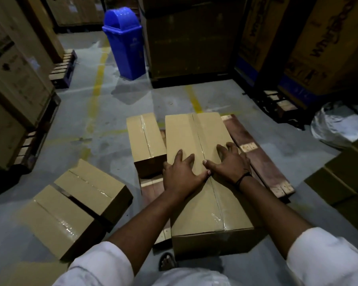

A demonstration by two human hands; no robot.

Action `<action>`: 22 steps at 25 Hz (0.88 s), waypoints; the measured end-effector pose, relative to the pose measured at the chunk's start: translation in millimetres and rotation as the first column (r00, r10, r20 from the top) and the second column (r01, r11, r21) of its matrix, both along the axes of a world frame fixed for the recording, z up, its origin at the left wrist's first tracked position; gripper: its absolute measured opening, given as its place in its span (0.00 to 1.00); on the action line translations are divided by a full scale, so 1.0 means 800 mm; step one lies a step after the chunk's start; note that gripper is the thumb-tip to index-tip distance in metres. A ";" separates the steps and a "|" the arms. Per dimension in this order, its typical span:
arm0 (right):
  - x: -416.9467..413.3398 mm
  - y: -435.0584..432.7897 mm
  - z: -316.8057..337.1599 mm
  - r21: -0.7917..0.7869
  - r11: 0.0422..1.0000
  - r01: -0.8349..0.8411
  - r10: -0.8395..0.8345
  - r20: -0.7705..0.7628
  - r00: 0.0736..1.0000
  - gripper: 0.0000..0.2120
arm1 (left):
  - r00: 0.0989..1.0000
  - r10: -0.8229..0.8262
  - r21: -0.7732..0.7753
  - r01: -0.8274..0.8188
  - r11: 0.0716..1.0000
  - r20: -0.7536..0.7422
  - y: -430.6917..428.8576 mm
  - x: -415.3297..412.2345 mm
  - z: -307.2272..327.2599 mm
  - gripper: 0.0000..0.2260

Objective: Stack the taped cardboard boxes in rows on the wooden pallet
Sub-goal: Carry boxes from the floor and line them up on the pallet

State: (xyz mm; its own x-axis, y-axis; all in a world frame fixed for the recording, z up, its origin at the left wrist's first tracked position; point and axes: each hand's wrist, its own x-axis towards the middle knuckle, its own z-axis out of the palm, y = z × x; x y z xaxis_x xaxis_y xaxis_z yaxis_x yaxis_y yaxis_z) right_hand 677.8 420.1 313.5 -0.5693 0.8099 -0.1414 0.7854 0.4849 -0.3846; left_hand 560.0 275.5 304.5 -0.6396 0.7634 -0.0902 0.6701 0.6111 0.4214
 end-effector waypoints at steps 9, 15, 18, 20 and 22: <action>-0.051 0.038 -0.017 0.047 0.998 0.028 -0.027 -0.022 0.999 0.47 | 0.999 -0.034 0.100 0.032 0.994 0.023 0.037 -0.058 -0.020 0.42; -0.073 0.071 -0.031 0.018 0.998 0.058 -0.057 -0.010 0.998 0.48 | 0.999 -0.014 0.107 0.011 0.994 0.033 0.071 -0.081 -0.035 0.43; -0.080 0.104 -0.042 0.009 0.999 0.049 -0.049 -0.001 0.999 0.46 | 0.999 0.000 0.090 -0.005 0.996 0.052 0.101 -0.085 -0.046 0.44; -0.082 0.133 -0.049 -0.006 1.000 0.020 -0.020 -0.007 1.000 0.45 | 0.998 0.023 0.070 -0.027 0.997 0.059 0.127 -0.083 -0.054 0.44; -0.083 0.164 -0.053 -0.015 1.000 0.002 -0.003 -0.033 0.999 0.44 | 0.998 0.037 0.043 -0.039 0.998 0.055 0.157 -0.081 -0.059 0.44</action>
State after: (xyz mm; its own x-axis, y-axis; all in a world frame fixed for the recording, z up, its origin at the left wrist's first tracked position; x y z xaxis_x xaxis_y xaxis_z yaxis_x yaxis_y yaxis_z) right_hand 611.7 551.7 270.8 -0.5717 0.8093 -0.1348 0.7734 0.4768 -0.4177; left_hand 495.5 400.8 257.7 -0.6633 0.7426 -0.0925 0.6223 0.6160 0.4829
